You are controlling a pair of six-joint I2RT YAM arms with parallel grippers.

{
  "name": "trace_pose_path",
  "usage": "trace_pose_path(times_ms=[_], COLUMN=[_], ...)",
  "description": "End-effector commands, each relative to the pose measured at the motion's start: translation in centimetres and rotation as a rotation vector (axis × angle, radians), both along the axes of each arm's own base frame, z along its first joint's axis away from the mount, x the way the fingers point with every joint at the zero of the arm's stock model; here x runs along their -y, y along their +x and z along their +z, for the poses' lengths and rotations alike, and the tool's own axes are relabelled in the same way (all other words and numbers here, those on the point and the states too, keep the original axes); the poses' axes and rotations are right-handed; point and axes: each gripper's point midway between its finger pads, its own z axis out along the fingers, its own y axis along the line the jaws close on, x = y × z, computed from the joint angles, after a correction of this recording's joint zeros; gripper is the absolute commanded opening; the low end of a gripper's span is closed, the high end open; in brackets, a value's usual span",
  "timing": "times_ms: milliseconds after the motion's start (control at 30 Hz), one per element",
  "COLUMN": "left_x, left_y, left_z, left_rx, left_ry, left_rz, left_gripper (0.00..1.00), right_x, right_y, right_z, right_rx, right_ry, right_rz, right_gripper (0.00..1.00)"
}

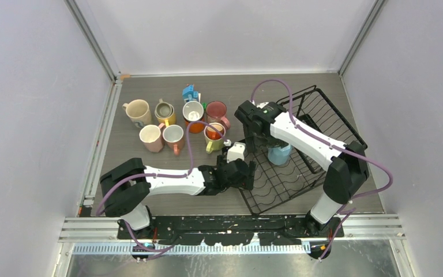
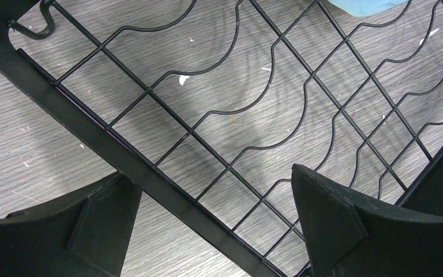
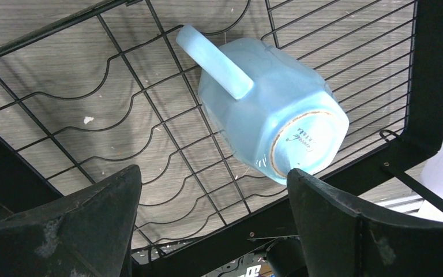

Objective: Unload the cups from the dish rack
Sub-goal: Move the cup to the dish rack.

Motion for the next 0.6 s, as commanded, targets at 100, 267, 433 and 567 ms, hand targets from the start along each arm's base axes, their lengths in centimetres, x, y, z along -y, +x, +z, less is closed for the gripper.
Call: trace_pose_path(times_ms=[100, 267, 433, 567], left_x=[3.9, 4.0, 4.1, 4.0], left_y=[0.9, 1.0, 1.0, 1.0], left_z=[4.0, 4.1, 4.2, 4.2], left_rx=[0.054, 0.058, 0.058, 0.06], left_ry=[-0.179, -0.18, -0.18, -0.18], left_rz=[-0.031, -0.034, -0.039, -0.04], left_gripper=[1.0, 1.0, 1.0, 1.0], right_x=[-2.2, -2.6, -2.1, -2.0], right_y=[0.7, 0.1, 0.0, -0.1], right_z=[4.0, 3.5, 3.0, 2.9], right_rx=[0.071, 0.019, -0.012, -0.032], right_ry=[0.08, 0.094, 0.102, 0.098], right_rz=[0.075, 0.109, 0.091, 0.103], right_gripper=[1.0, 1.0, 1.0, 1.0])
